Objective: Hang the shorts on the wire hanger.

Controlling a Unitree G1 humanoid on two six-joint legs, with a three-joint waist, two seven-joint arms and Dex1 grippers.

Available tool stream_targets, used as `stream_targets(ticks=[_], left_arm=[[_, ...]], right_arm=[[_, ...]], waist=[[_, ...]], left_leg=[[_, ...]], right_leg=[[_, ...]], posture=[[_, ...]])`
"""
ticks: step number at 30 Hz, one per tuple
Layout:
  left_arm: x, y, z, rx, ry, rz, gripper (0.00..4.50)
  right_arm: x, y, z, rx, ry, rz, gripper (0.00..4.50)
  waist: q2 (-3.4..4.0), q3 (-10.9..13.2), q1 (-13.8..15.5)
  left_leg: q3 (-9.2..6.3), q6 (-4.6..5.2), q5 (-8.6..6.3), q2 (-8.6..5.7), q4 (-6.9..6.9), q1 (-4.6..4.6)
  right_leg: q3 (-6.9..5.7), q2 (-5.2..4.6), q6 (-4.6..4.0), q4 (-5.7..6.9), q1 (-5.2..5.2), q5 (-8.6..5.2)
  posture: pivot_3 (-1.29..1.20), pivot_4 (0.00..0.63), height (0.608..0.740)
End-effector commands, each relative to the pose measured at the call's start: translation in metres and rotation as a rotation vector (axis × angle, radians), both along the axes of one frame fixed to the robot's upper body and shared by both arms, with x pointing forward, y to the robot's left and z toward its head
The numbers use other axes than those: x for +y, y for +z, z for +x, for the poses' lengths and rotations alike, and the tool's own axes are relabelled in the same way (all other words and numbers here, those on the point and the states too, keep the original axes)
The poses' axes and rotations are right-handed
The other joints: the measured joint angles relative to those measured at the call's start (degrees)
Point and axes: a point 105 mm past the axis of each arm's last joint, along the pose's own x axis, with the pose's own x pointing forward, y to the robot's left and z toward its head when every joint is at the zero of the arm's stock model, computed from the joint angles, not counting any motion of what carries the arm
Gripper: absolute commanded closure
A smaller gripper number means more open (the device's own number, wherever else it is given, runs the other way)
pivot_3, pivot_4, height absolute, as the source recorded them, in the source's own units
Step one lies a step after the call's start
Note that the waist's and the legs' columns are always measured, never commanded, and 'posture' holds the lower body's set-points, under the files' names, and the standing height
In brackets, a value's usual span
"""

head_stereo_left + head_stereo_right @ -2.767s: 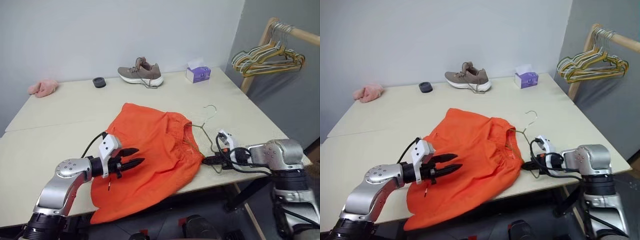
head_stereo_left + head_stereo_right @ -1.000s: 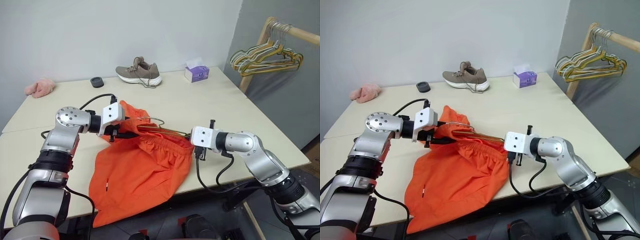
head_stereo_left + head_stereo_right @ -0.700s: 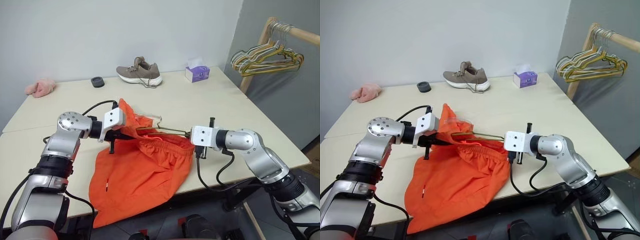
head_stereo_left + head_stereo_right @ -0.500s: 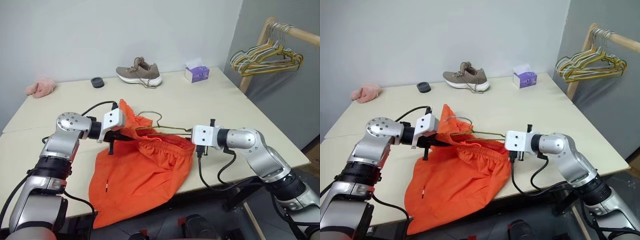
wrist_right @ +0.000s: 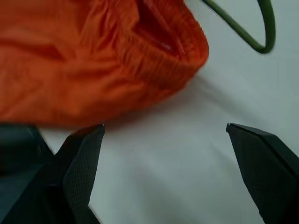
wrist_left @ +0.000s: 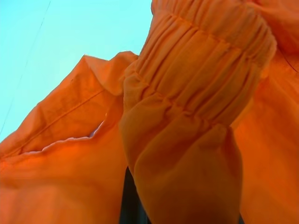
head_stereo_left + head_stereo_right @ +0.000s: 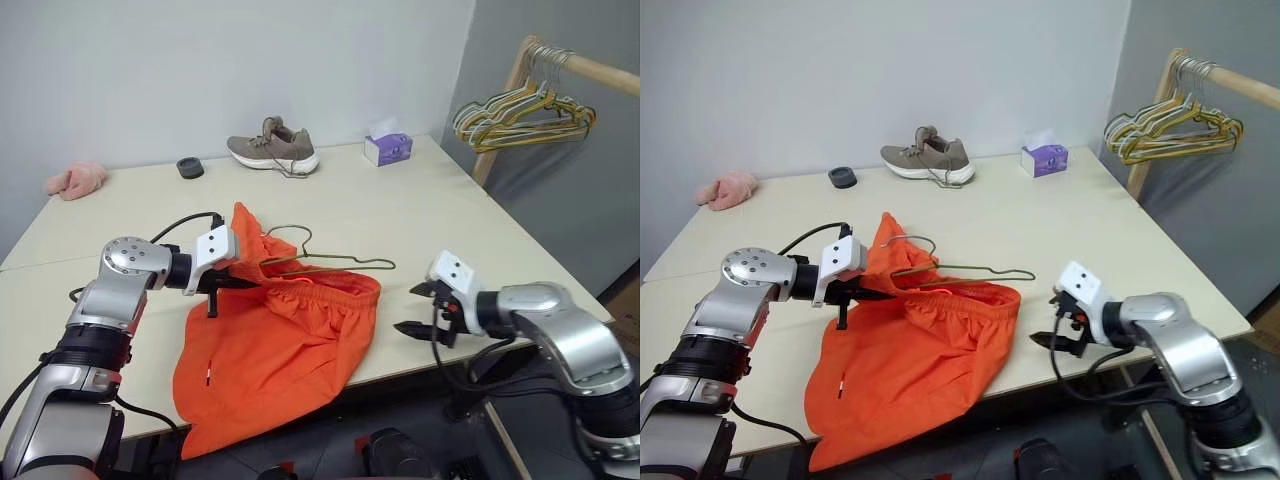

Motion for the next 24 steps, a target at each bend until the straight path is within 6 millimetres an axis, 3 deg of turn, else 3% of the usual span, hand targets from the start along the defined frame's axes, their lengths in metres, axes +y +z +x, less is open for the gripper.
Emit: stream_targets(ticks=[1, 5, 13, 16, 24], left_arm=[[-0.003, 0.018, 0.002, -0.051, -0.003, -0.035, 4.5], [-0.002, 0.024, 0.003, -0.052, 0.005, -0.048, 4.5], [-0.004, 0.025, 0.002, -0.051, 0.012, -0.063, 4.5], [-0.002, 0.027, -0.001, -0.037, 0.023, -0.086, 4.5], [0.015, 0.039, -0.015, 0.019, 0.088, -0.145, 4.5]], right_arm=[[0.005, 0.009, 0.004, 0.02, -0.101, 0.055, 0.04], [0.029, -0.004, -0.008, 0.2, -0.142, 0.18, 0.04], [0.051, -0.023, -0.003, 0.25, -0.179, 0.176, 0.04], [0.048, -0.028, 0.002, 0.202, -0.196, 0.136, 0.63], [0.013, -0.021, 0.031, 0.013, -0.3, 0.066, 3.45]], waist=[[0.0, 0.0, 0.0], [-0.01, -0.01, 0.05], [-0.01, -0.01, 0.08], [0.0, -0.01, 0.08], [-0.01, 0.0, 0.03]], left_leg=[[0.0, 0.0, 0.0, -0.03, 0.02, 0.0], [-0.07, 0.01, 0.0, 0.0, 0.02, -0.02], [-0.03, 0.01, 0.0, -0.01, 0.01, -0.06], [-0.04, 0.01, 0.0, -0.01, 0.0, -0.06], [-0.02, 0.01, 0.0, 0.0, -0.03, -0.08]], right_leg=[[0.01, -0.03, 0.0, 0.04, 0.0, 0.0], [-0.01, 0.0, 0.0, 0.11, -0.07, 0.0], [0.01, -0.01, -0.05, 0.13, -0.13, -0.03], [0.01, 0.0, -0.05, 0.14, -0.14, -0.03], [0.01, 0.0, -0.06, 0.09, -0.15, -0.04]], posture=[[-0.28, 0.0, 0.74], [-0.27, 0.0, 0.74], [-0.27, 0.0, 0.74], [-0.26, 0.0, 0.74], [-0.26, 0.0, 0.74]])
